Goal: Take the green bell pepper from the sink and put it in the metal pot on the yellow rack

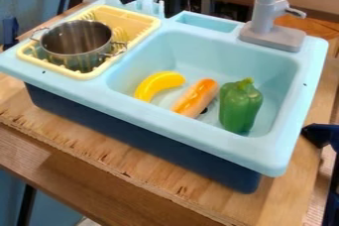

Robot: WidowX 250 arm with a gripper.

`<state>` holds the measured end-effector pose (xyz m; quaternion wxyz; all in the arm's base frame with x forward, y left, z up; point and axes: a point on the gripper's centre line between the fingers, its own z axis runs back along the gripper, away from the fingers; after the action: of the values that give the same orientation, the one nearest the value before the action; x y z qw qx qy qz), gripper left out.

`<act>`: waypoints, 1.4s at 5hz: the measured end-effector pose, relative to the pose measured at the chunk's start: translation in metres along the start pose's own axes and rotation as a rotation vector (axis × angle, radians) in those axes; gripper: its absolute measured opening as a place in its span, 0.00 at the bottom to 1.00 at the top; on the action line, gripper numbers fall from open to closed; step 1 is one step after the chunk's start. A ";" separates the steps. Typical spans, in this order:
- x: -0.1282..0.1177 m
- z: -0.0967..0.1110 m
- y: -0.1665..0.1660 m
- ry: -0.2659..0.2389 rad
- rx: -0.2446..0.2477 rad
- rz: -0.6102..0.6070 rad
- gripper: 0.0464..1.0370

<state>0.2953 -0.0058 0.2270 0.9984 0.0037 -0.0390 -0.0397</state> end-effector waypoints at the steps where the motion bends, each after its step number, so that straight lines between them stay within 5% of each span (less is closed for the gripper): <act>1: 0.002 -0.009 0.000 0.028 -0.002 0.003 0.96; 4: 0.038 -0.042 -0.056 0.016 0.021 -0.011 0.96; 6: 0.048 -0.069 -0.078 0.015 -0.097 -0.024 0.96; 7: 0.050 -0.079 -0.081 0.014 -0.110 -0.017 0.96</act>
<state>0.3450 -0.0903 0.1510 0.9970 -0.0505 -0.0300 -0.0503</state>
